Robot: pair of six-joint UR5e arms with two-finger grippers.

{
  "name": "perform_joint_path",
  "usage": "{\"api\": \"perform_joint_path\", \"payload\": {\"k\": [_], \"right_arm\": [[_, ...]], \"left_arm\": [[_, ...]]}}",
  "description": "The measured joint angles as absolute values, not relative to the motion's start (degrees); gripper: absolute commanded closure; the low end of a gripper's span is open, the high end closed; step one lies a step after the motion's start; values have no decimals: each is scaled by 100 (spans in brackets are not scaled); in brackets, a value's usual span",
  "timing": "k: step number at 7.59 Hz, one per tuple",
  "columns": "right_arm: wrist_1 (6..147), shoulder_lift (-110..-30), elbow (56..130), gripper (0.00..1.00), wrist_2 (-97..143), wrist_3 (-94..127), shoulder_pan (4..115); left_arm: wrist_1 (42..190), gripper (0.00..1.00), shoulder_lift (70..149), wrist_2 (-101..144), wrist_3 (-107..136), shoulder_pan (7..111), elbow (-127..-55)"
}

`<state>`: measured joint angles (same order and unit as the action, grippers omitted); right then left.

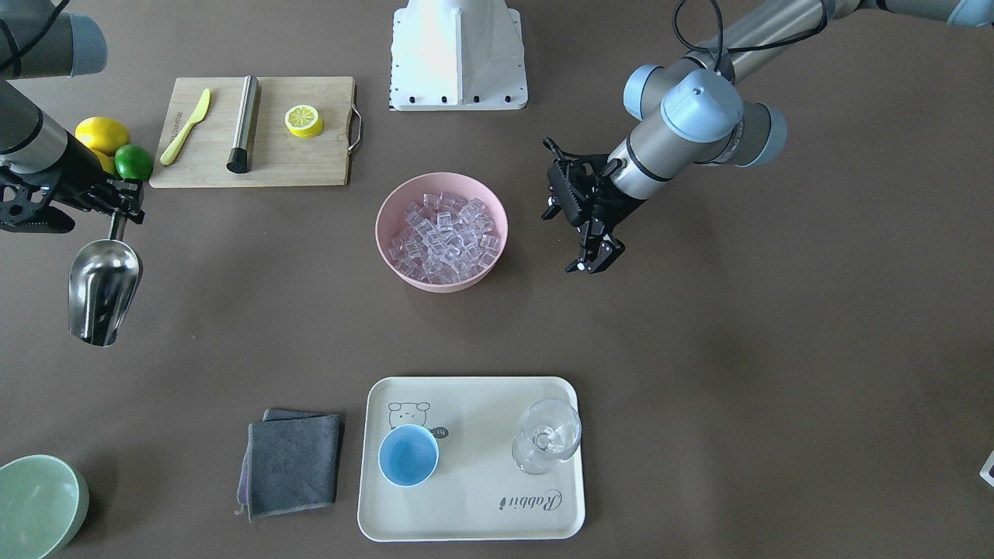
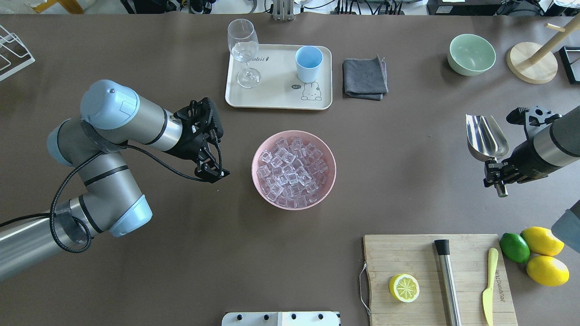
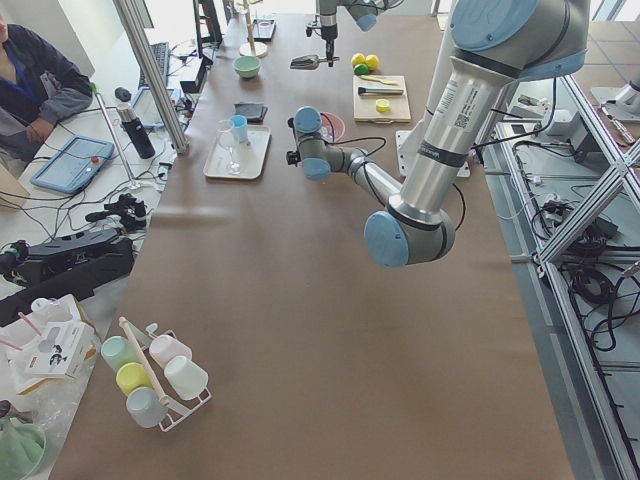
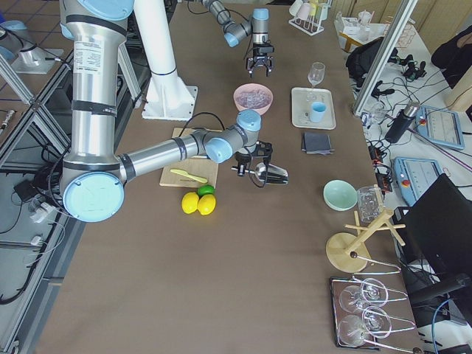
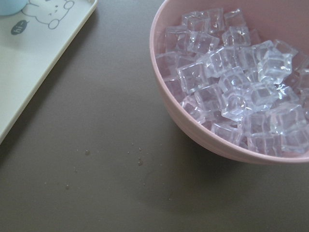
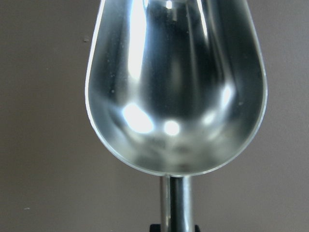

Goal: Put ice in cup with scoop

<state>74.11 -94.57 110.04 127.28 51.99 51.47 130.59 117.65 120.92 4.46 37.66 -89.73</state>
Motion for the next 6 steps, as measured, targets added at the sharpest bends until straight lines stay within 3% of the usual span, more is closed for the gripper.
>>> {"api": "perform_joint_path", "payload": {"k": [2,6], "right_arm": [[7511,-9344,11310,100,12608,4660,5251],[8619,-9000,12095,100,11971,1401,5269]], "left_arm": [[13736,2,11872,11997,-237,3724,-8565],[14633,2,11935,11822,-718,3458,-8480]]}}
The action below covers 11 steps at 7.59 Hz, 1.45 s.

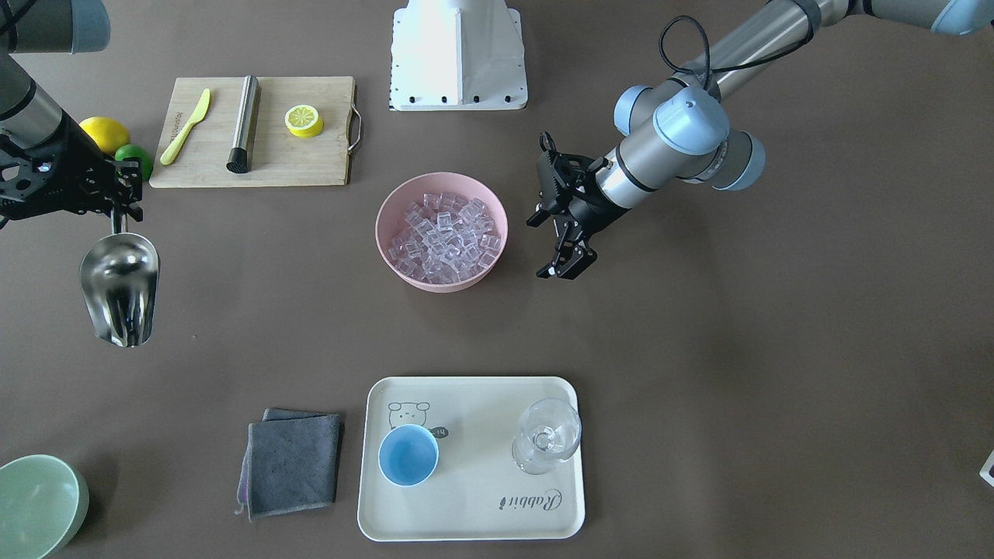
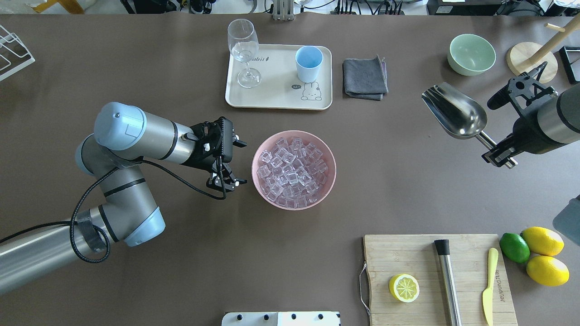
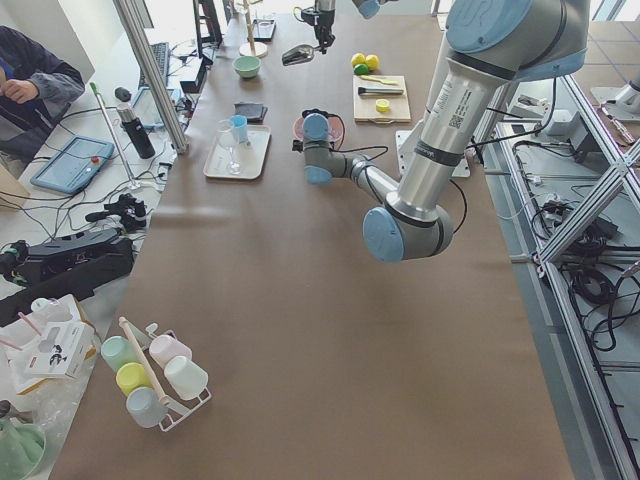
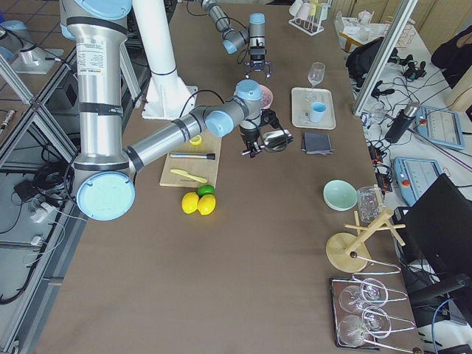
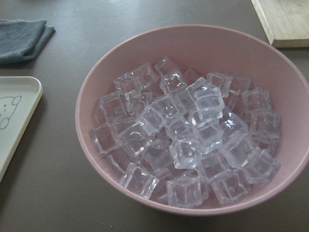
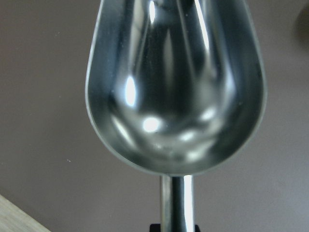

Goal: Put ice in cup with scoop

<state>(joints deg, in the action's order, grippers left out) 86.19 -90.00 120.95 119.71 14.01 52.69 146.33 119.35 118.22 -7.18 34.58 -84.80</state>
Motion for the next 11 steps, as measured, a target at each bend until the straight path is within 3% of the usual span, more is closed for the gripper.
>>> {"api": "perform_joint_path", "payload": {"k": [3,6,8,11], "right_arm": [[11349,-7942,13124,100,11185,-768,4951],[13209,-7154,13426,100,10415,-2878,4679],[13475,-6745,13063,100,10108,-3968,4668],[14361,-5258,11997,100,9759,-4646,4605]], "left_arm": [[14683,2,11961,11595,-700,3373,-8231],[14683,2,12220,11502,-473,3271,-7860],[14686,2,12269,11502,-79,3159,-7811],[14687,2,12266,11547,9,3131,-7800]]}}
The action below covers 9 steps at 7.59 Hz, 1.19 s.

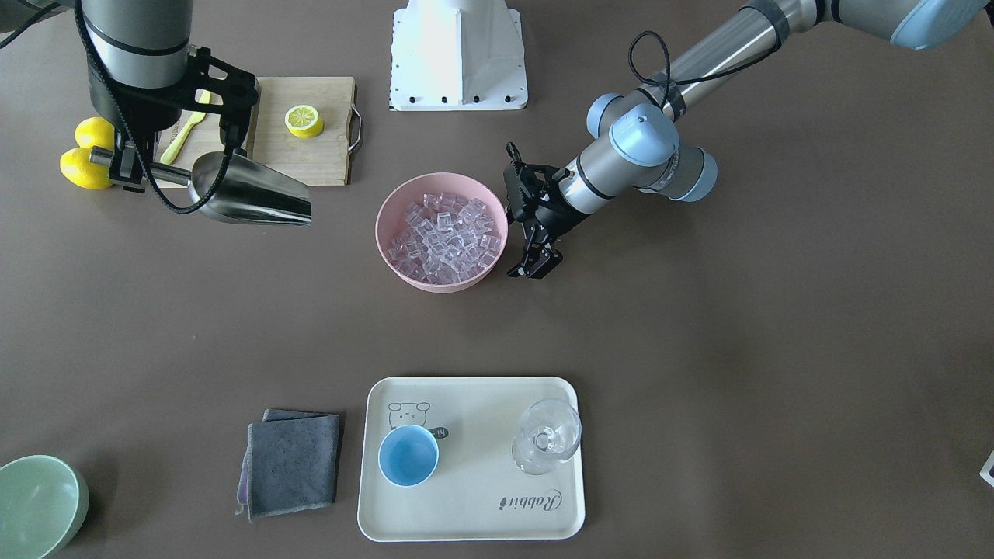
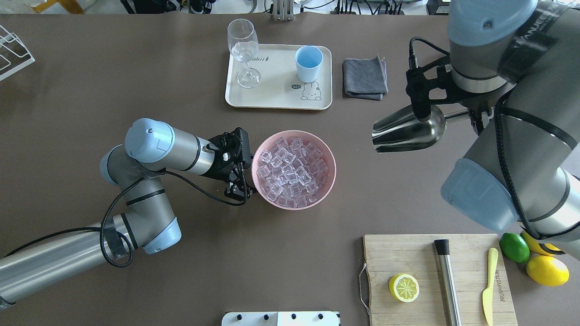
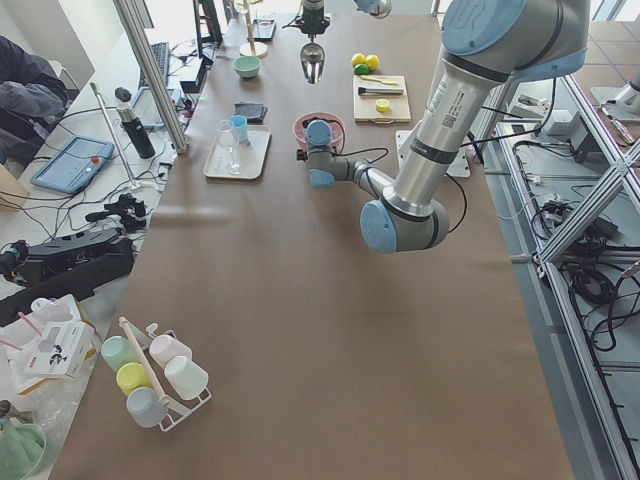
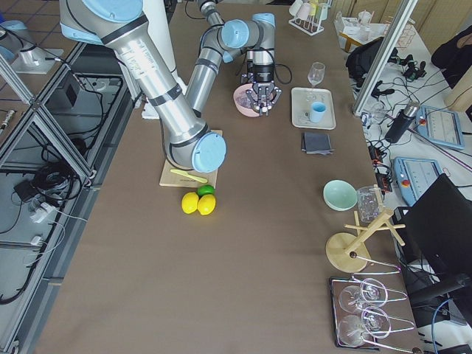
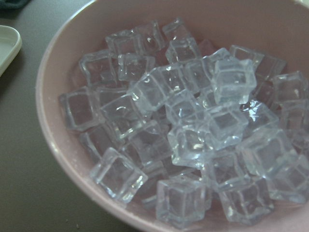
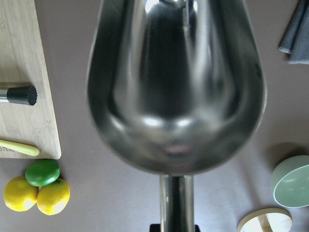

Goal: Put ice in cup with scoop

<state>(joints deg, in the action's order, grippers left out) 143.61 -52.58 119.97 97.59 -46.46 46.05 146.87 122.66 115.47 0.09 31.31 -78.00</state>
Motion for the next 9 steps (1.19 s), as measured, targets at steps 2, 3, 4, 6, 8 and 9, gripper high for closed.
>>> {"api": "perform_joint_path", "payload": {"k": [2,3,4,6,8,9], "right_arm": [[14898,-4605,11506,100,9529,-4725,4313],[15029,-4394,11304,100,9428,-4715,4120],[15148,-4239,11136,100,9309,-4681,3944],[15264,-4001,10770,100,9053,-4579,3614],[15281,-3800,10390,100,8947,-4540,3432],[15278,-3704,10212,100,8895,-4531,3389]], "left_arm": [[14687,2,12256,11546,9,3129,-7782],[14687,2,12250,11546,7,3129,-7770],[14687,2,12247,11547,-4,3120,-7760],[14683,2,12255,11530,-21,3037,-7726],[14685,2,12260,11535,-32,3011,-7715],[14686,2,12260,11543,-34,3011,-7716]]}}
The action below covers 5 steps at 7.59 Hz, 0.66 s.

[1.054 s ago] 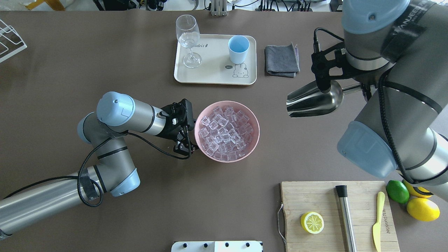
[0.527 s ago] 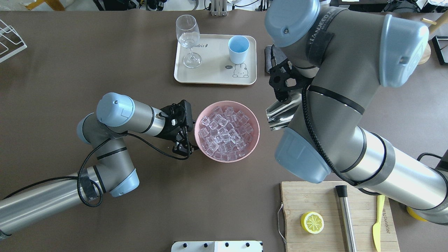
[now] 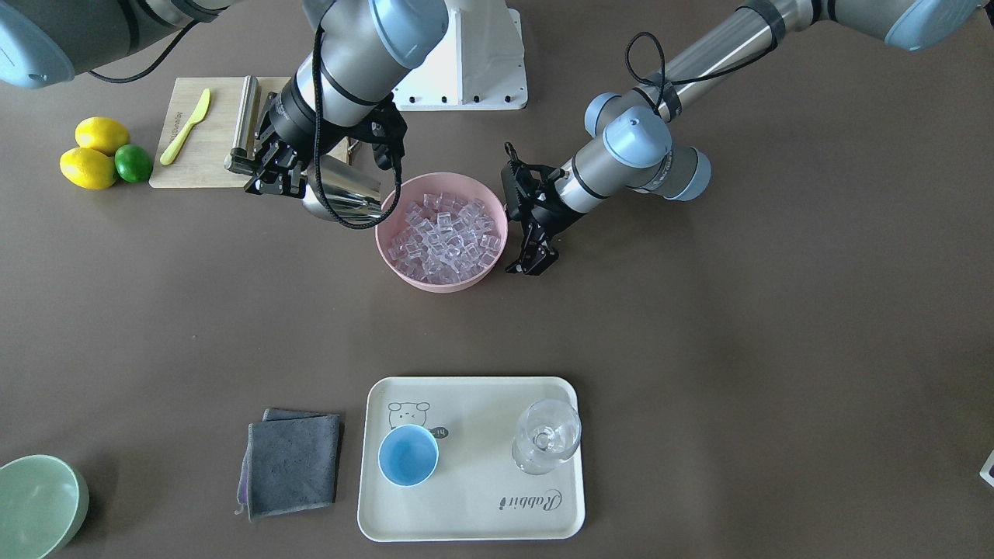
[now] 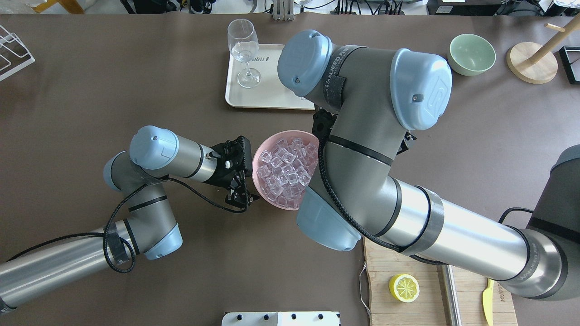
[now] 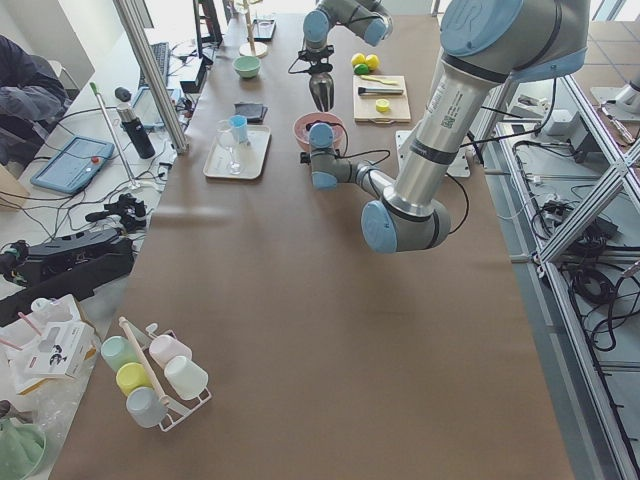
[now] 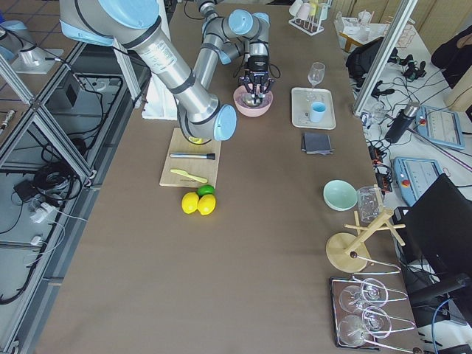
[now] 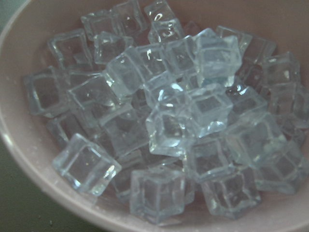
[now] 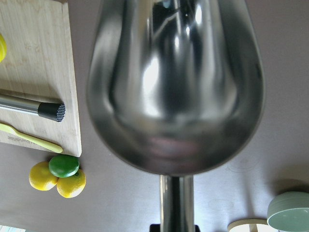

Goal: Put ice in cup with scoop

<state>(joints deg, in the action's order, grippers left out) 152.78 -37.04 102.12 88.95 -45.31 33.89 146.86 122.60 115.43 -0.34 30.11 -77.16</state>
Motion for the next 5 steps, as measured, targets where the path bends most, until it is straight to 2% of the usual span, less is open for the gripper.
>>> {"api": "perform_joint_path", "payload": {"k": [5], "right_arm": [[15210,-3317,9447,100,8759,-4172,3226]], "left_arm": [[14687,2,12261,11542,-33,3014,-7715]]}}
